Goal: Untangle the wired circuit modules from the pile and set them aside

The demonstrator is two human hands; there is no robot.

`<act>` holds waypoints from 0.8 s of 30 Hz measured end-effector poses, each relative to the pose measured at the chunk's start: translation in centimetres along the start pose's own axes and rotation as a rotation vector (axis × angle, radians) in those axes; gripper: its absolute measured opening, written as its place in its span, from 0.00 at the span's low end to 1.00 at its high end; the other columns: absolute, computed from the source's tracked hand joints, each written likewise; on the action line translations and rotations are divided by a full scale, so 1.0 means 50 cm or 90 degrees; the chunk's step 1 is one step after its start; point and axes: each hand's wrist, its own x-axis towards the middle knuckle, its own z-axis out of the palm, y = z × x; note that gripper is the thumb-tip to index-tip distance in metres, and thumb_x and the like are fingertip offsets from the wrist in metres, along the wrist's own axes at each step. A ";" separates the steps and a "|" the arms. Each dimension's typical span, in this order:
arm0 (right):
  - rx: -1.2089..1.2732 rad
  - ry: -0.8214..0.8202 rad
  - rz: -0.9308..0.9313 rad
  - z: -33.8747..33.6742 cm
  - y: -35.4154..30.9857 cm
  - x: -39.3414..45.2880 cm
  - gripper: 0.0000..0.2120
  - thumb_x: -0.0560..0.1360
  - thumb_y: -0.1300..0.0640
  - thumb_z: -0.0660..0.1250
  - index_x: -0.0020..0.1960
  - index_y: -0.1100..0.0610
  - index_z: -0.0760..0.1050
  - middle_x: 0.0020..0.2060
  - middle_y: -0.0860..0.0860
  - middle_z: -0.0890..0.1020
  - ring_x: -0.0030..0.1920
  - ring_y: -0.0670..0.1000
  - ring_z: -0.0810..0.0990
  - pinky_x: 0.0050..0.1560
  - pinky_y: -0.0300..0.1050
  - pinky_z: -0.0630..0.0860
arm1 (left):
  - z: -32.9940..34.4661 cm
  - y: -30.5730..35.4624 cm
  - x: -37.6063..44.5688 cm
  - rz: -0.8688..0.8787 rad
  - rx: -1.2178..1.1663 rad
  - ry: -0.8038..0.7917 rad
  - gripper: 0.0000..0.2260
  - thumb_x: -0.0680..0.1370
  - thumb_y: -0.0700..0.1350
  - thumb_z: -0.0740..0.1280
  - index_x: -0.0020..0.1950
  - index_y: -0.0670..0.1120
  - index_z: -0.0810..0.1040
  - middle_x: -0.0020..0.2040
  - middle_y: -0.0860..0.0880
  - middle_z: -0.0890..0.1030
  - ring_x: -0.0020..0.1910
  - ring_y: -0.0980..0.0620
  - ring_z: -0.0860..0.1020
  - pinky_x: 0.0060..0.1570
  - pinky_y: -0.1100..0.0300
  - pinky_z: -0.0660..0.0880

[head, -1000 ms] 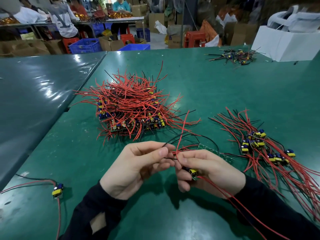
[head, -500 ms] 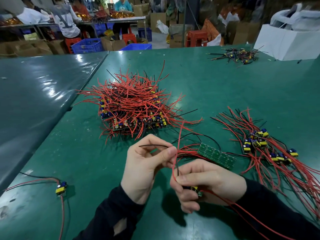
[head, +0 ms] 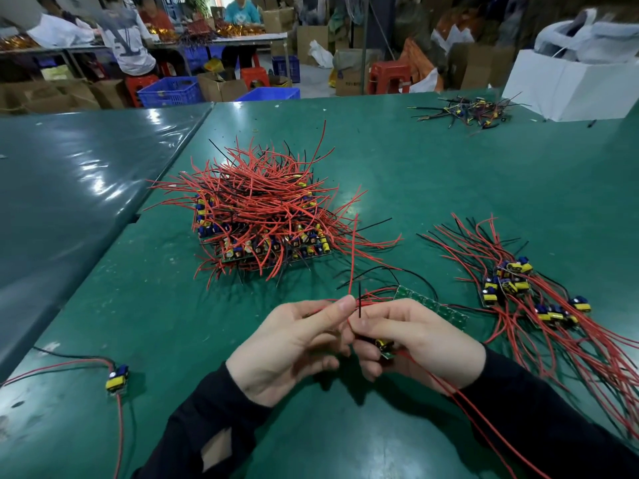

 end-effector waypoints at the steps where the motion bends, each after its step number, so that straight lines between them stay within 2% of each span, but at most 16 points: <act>1: -0.013 0.005 -0.014 -0.001 0.000 0.000 0.10 0.72 0.57 0.64 0.41 0.64 0.75 0.25 0.50 0.73 0.25 0.47 0.72 0.30 0.37 0.70 | 0.000 0.002 -0.003 -0.013 0.020 -0.025 0.18 0.67 0.58 0.68 0.46 0.45 0.79 0.41 0.41 0.81 0.38 0.50 0.76 0.31 0.67 0.70; 3: -0.037 0.008 -0.035 0.000 0.001 0.000 0.11 0.74 0.57 0.65 0.43 0.67 0.74 0.26 0.50 0.74 0.26 0.46 0.71 0.28 0.36 0.68 | 0.001 0.005 -0.006 -0.012 0.053 -0.036 0.14 0.69 0.58 0.67 0.44 0.49 0.81 0.40 0.43 0.82 0.35 0.52 0.75 0.30 0.67 0.71; 4: -0.046 0.012 -0.039 0.000 0.003 0.001 0.11 0.74 0.57 0.65 0.43 0.66 0.75 0.26 0.50 0.75 0.26 0.47 0.71 0.27 0.35 0.67 | 0.002 0.004 -0.006 -0.003 0.066 -0.015 0.15 0.68 0.58 0.68 0.48 0.51 0.80 0.39 0.44 0.82 0.34 0.52 0.76 0.28 0.66 0.71; 6: -0.055 0.033 -0.038 -0.001 0.006 0.004 0.12 0.71 0.57 0.65 0.44 0.67 0.76 0.27 0.51 0.75 0.26 0.47 0.70 0.26 0.35 0.65 | 0.004 -0.001 -0.001 0.022 0.073 0.061 0.30 0.63 0.57 0.70 0.62 0.54 0.67 0.36 0.44 0.83 0.30 0.50 0.78 0.23 0.63 0.72; 7: -0.055 0.046 -0.035 -0.002 0.007 0.005 0.13 0.71 0.57 0.65 0.45 0.68 0.77 0.27 0.51 0.75 0.26 0.46 0.70 0.26 0.35 0.64 | 0.005 -0.002 0.002 0.046 0.067 0.099 0.36 0.61 0.57 0.71 0.66 0.57 0.60 0.35 0.43 0.83 0.29 0.48 0.79 0.22 0.62 0.73; 8: -0.054 0.058 -0.035 -0.002 0.007 0.006 0.14 0.70 0.56 0.65 0.46 0.68 0.78 0.27 0.51 0.75 0.25 0.46 0.69 0.26 0.35 0.64 | 0.006 -0.002 0.002 0.083 0.067 0.135 0.37 0.60 0.56 0.72 0.66 0.57 0.60 0.35 0.42 0.83 0.28 0.47 0.80 0.21 0.62 0.73; 10: -0.048 0.074 -0.044 -0.002 0.004 0.006 0.13 0.69 0.56 0.65 0.45 0.65 0.81 0.26 0.52 0.75 0.24 0.46 0.69 0.26 0.35 0.64 | 0.007 0.000 -0.001 0.172 0.115 0.217 0.29 0.60 0.59 0.71 0.56 0.48 0.71 0.35 0.43 0.84 0.25 0.46 0.80 0.20 0.61 0.73; 13: -0.054 0.076 -0.053 -0.003 0.002 0.005 0.15 0.69 0.56 0.65 0.45 0.68 0.79 0.27 0.51 0.75 0.24 0.46 0.70 0.26 0.35 0.65 | 0.006 -0.001 -0.005 0.279 0.247 0.313 0.21 0.61 0.63 0.70 0.36 0.45 0.75 0.30 0.48 0.83 0.22 0.47 0.80 0.19 0.64 0.70; 15: -0.090 0.062 -0.073 0.001 0.003 0.002 0.12 0.71 0.57 0.65 0.39 0.67 0.77 0.26 0.51 0.75 0.24 0.46 0.70 0.27 0.37 0.65 | 0.011 -0.002 -0.005 0.311 0.243 0.299 0.19 0.62 0.62 0.70 0.33 0.45 0.80 0.29 0.48 0.83 0.25 0.50 0.80 0.22 0.66 0.71; 17: -0.128 0.024 -0.085 0.011 0.004 0.000 0.11 0.72 0.58 0.63 0.35 0.63 0.76 0.25 0.48 0.76 0.24 0.46 0.70 0.27 0.37 0.66 | 0.017 0.001 -0.004 0.307 0.202 0.242 0.17 0.63 0.60 0.71 0.36 0.47 0.84 0.33 0.44 0.84 0.31 0.51 0.79 0.28 0.63 0.74; 21: -0.156 0.004 -0.050 0.020 0.008 0.000 0.12 0.72 0.57 0.63 0.45 0.66 0.79 0.25 0.48 0.76 0.23 0.45 0.70 0.27 0.37 0.66 | 0.007 0.002 -0.001 0.223 0.027 0.152 0.13 0.63 0.48 0.72 0.41 0.41 0.85 0.42 0.40 0.85 0.41 0.48 0.83 0.37 0.63 0.78; 24: -0.149 -0.003 -0.046 0.020 0.004 -0.001 0.15 0.73 0.57 0.63 0.50 0.69 0.78 0.27 0.50 0.77 0.24 0.46 0.71 0.28 0.37 0.67 | -0.005 0.007 -0.006 0.154 -0.073 0.118 0.13 0.63 0.45 0.71 0.43 0.39 0.85 0.45 0.39 0.85 0.44 0.45 0.84 0.38 0.60 0.81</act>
